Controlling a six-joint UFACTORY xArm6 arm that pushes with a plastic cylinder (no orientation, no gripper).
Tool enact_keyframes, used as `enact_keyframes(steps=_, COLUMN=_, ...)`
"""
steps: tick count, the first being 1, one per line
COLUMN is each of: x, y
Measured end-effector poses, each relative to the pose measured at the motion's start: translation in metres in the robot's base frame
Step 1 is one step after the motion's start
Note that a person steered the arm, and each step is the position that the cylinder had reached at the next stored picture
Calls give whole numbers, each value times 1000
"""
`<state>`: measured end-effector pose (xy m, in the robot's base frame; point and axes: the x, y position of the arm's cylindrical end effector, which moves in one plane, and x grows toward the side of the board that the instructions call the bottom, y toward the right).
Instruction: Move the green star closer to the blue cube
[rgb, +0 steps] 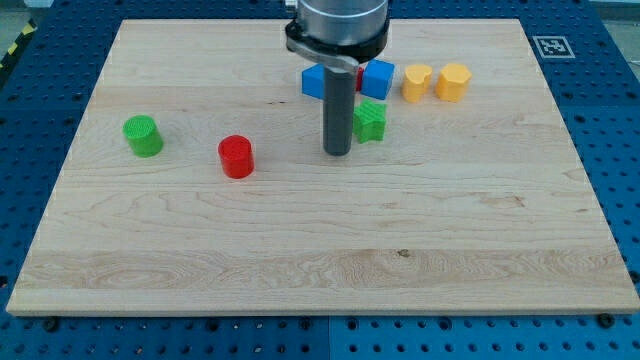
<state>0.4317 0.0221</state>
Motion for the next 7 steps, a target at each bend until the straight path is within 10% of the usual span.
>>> enact_keyframes(steps=7, x=6, y=28)
